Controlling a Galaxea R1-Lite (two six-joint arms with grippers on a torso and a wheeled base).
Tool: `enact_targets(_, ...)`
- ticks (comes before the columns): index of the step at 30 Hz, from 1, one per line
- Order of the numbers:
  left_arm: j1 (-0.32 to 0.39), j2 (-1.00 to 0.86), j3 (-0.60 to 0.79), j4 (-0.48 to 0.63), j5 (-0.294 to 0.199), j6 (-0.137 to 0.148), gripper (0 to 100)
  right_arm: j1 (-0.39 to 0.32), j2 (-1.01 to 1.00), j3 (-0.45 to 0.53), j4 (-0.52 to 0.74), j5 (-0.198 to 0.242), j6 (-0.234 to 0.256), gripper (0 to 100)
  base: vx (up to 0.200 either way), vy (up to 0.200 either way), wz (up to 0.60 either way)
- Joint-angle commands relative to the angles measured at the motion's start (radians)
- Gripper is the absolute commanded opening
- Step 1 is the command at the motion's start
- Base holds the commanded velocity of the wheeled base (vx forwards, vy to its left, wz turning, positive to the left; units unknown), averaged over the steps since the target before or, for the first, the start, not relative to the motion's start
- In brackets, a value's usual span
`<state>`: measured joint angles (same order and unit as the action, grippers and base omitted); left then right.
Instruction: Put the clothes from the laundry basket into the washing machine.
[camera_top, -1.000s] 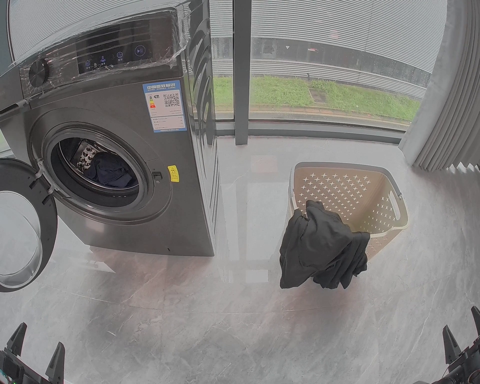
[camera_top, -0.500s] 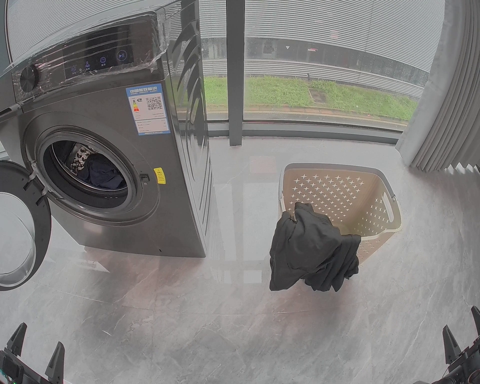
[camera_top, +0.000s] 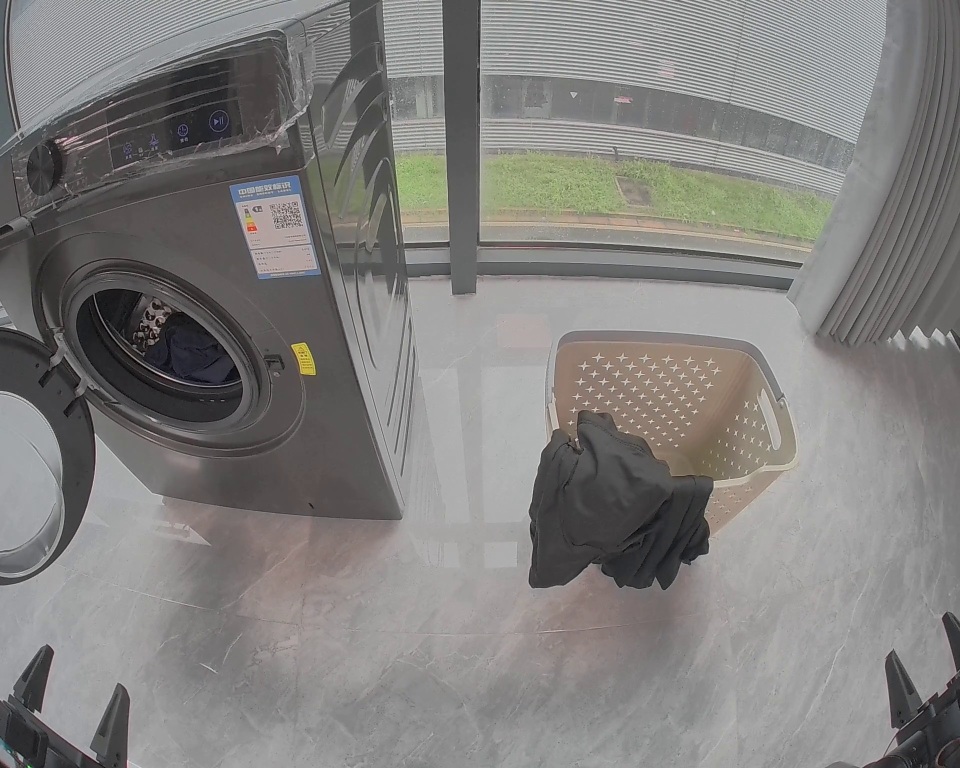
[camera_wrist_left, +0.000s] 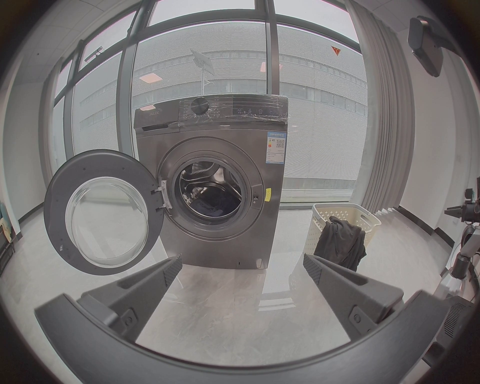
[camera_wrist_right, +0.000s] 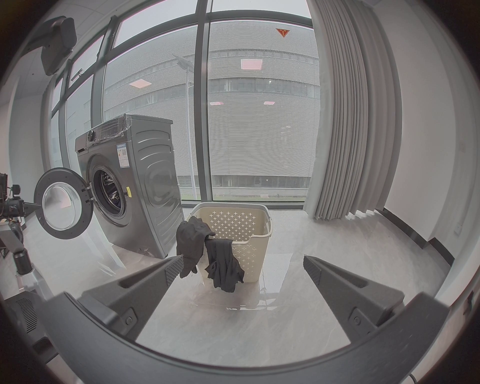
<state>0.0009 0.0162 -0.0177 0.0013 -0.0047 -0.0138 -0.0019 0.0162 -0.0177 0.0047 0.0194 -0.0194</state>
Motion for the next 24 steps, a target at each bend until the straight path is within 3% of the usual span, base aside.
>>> enact_targets(1, 0.001, -0.015, 0.018, 0.0, 0.002, 0.0, 100, -0.001, -0.015, 0.018, 0.0, 0.001, -0.001, 100, 0.0, 0.0, 0.0)
enact_targets(6, 0.001, -0.015, 0.018, 0.0, -0.001, 0.005, 100, -0.003, -0.013, 0.018, 0.0, 0.004, -0.001, 100, 0.0, 0.0, 0.0)
enact_targets(15, 0.001, -0.015, 0.018, 0.0, -0.001, 0.005, 100, -0.003, -0.013, 0.016, 0.001, 0.004, -0.001, 100, 0.2, 0.0, 0.0)
enact_targets(24, 0.001, -0.015, 0.018, 0.0, -0.001, -0.002, 100, -0.001, -0.013, 0.016, 0.001, 0.004, -0.001, 100, 0.0, 0.0, 0.0)
